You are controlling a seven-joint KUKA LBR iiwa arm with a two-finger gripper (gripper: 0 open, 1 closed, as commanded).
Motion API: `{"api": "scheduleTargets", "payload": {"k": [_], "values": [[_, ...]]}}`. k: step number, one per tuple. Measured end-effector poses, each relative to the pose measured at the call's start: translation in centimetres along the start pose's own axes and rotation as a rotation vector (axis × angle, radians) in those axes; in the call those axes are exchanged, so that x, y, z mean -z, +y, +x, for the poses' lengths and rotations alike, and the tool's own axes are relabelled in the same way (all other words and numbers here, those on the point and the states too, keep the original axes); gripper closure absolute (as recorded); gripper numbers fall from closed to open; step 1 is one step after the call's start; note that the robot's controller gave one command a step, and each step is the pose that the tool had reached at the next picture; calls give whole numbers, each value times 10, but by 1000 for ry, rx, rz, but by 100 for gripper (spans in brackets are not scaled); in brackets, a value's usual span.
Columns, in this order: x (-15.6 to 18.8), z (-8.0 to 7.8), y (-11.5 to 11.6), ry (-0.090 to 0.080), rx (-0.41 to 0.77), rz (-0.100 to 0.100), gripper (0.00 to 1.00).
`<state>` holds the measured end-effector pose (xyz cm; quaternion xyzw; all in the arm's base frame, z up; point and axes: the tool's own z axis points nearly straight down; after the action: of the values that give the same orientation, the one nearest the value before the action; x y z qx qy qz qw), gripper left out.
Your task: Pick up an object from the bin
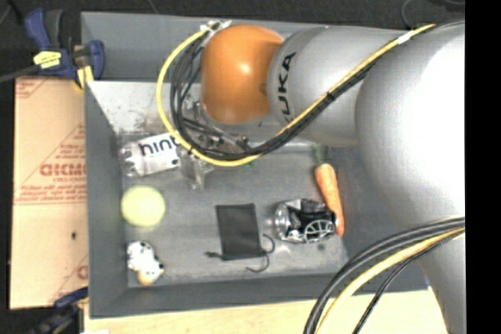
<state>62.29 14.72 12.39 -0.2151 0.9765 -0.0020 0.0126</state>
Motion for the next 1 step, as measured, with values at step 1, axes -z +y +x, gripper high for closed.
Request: {"api": "scheduleTargets", "payload": {"k": [1], "values": [[3, 2, 12, 1, 189, 0, 100]]}}
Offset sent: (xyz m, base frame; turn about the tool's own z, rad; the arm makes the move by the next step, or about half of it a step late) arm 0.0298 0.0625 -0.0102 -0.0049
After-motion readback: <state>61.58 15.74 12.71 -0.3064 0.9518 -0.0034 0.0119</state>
